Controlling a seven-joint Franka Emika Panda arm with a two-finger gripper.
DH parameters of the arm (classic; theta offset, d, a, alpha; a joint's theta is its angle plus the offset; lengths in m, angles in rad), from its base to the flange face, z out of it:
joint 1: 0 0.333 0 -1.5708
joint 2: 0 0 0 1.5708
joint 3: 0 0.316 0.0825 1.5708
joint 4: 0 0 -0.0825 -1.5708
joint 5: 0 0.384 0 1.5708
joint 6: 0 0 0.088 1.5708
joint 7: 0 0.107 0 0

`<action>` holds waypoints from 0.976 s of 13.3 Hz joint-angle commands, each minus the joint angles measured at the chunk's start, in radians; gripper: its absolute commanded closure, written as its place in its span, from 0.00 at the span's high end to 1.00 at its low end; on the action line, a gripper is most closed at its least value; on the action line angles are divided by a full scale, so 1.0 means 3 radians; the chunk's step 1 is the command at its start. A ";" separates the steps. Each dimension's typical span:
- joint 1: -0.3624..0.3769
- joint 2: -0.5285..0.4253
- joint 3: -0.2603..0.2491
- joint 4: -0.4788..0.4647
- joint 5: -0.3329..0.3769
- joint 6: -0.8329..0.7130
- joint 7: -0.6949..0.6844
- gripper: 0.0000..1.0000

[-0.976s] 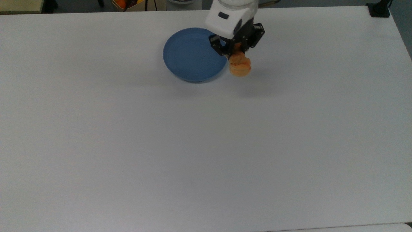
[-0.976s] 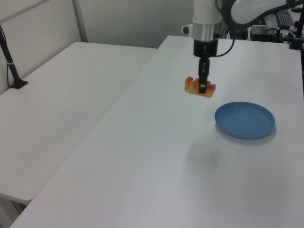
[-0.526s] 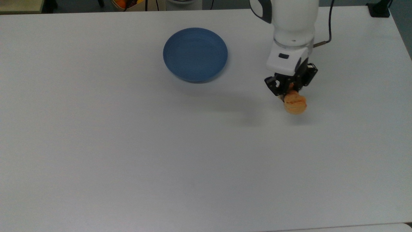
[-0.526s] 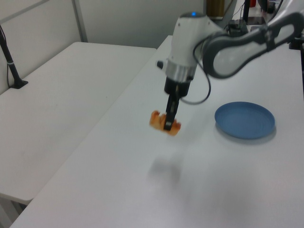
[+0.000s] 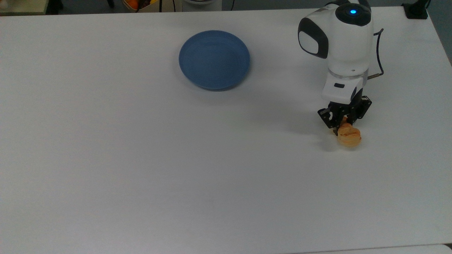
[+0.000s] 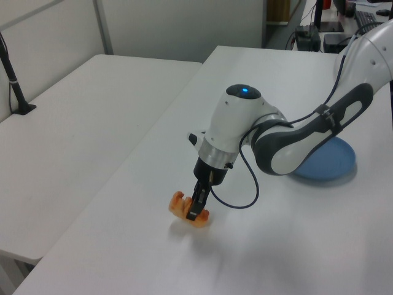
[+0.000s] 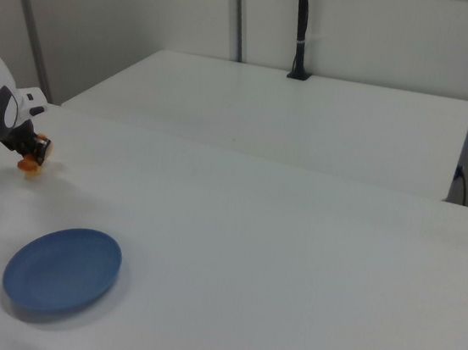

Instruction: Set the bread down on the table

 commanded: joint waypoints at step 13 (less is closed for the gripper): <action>-0.0285 -0.1024 -0.0024 -0.0553 -0.0011 -0.0378 0.0246 1.00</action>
